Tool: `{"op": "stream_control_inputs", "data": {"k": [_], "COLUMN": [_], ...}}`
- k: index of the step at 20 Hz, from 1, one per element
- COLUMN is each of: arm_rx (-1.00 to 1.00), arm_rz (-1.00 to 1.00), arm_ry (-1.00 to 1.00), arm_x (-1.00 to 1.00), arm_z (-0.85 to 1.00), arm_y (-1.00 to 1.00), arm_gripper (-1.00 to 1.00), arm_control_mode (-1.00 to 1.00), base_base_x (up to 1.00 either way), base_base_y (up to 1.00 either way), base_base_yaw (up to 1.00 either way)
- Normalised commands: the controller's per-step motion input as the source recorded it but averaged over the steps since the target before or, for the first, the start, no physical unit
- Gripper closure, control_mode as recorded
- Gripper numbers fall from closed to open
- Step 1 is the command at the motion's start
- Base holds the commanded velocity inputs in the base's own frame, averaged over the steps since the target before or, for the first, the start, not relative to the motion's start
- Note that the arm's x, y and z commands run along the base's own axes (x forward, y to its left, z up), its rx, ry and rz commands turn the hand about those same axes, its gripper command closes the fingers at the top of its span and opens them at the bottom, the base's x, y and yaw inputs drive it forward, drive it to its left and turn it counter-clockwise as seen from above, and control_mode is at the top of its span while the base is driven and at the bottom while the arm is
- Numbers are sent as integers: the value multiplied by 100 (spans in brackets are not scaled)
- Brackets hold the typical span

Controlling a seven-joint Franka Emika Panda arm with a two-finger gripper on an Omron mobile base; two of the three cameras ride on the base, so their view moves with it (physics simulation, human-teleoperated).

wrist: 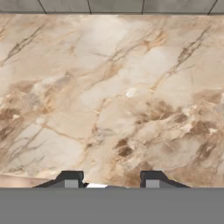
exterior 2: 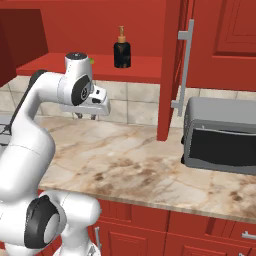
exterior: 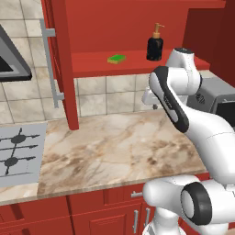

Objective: Locate and retrieve the sponge and soap dispenser from the cabinet. Place them next to the sink.

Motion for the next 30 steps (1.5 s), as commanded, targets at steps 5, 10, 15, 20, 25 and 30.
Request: {"op": "stream_control_inputs", "data": {"k": [5,10,15,20,25,30], "arm_rx": [0,0,-2,-12,-11,-2], "arm_rz": [0,-7,-24,-21,-9,-1], "arm_ry": [-3,-22,-41,-38,-31,-9], "arm_x": [-40,-52,-14,5,25,35], "arm_z": [0,20,30,37,36,41], "arm_y": [0,9,33,19,5,-6], "arm_gripper": [-100,-100,-100,-100,-100,-100], "arm_control_mode": [-100,-100,-100,-100,-100,-100], "base_base_x": [0,0,0,0,0,0], "base_base_y": [0,0,0,0,0,0], "base_base_yaw": [0,0,0,0,0,0]}}
